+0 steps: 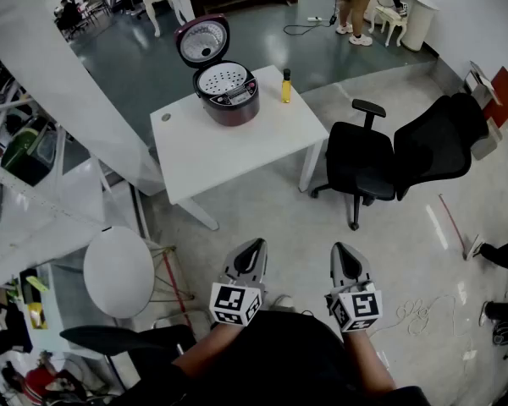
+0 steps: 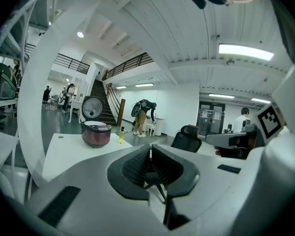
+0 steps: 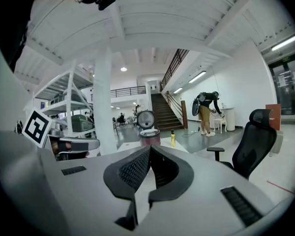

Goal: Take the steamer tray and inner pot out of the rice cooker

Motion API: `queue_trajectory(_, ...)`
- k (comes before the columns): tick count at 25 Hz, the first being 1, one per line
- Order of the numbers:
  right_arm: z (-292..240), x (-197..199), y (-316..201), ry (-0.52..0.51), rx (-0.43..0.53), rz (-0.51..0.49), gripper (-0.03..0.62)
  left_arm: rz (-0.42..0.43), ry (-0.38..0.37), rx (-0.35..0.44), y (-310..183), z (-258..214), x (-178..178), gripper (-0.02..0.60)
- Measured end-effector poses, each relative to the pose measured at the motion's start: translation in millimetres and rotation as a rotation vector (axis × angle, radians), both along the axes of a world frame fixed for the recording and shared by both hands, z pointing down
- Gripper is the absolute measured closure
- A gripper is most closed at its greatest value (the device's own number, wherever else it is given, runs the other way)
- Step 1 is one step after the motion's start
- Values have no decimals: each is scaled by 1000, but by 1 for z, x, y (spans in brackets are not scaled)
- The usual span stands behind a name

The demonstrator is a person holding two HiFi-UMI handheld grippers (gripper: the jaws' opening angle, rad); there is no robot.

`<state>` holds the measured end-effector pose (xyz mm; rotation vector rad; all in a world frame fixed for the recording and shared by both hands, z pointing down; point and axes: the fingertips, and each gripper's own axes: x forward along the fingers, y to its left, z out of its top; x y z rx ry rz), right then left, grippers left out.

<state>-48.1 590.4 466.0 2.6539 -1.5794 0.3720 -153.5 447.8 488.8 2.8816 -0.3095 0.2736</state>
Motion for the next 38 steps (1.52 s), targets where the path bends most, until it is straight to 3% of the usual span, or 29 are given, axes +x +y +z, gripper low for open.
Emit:
queue_trajectory(12, -5, -11, 17, 13, 79, 19, 592, 92, 30, 10, 31, -9, -3, 568)
queue_trajectory(26, 5, -32, 2, 6, 23, -76, 589, 29, 63, 26, 18, -9, -21, 566)
queue_trajectory(28, 11, -38, 0, -16, 25, -112, 550, 17, 47, 25, 16, -5, -26, 566)
queue_trajectory(29, 14, -42, -2, -27, 26, -133, 480, 12, 37, 21, 15, -2, -28, 562)
queue_trajectory(31, 17, -46, -6, -40, 33, -165, 391, 3, 18, 8, 12, 2, -31, 476)
queue_trajectory(33, 16, -46, -10, -31, 34, -183, 370, 2, 15, -22, 10, 6, -30, 359)
queue_trajectory(38, 14, -36, -16, -54, 62, -190, 368, -6, 10, -40, 8, 14, -32, 323)
